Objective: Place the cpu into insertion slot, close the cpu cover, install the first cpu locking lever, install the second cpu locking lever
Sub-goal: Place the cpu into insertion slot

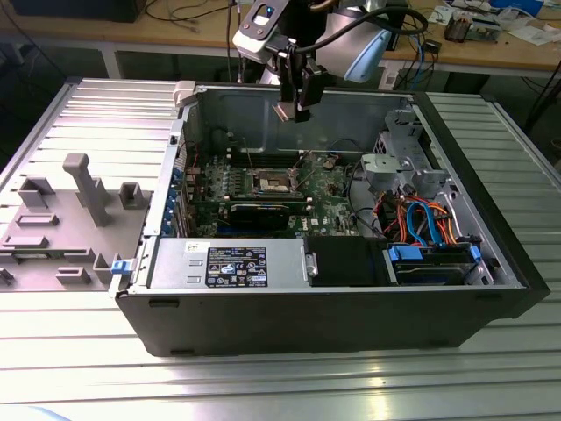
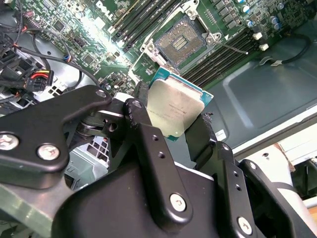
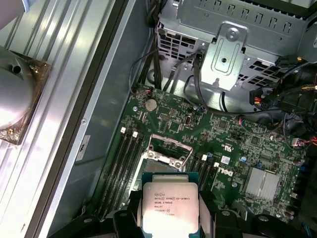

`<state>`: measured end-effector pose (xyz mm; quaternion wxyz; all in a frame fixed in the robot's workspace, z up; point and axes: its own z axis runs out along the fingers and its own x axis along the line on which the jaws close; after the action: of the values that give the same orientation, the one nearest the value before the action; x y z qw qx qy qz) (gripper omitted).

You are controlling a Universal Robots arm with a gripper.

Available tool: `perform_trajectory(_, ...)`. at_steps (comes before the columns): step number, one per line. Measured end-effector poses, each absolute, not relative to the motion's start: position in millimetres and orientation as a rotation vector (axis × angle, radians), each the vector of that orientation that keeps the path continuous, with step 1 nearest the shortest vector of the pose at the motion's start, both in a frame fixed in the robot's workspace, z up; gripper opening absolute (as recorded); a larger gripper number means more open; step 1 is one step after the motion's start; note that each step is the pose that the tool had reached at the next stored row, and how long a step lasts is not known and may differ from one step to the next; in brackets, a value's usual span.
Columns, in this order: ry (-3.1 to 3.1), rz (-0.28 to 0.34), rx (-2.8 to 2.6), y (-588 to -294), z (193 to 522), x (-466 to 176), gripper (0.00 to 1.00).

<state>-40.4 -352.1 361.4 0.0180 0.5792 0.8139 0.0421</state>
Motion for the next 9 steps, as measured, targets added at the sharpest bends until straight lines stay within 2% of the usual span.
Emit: perform_trajectory(9, 2.520, 0.130, 1.809, -352.1, 361.4, -40.4, 0.54)
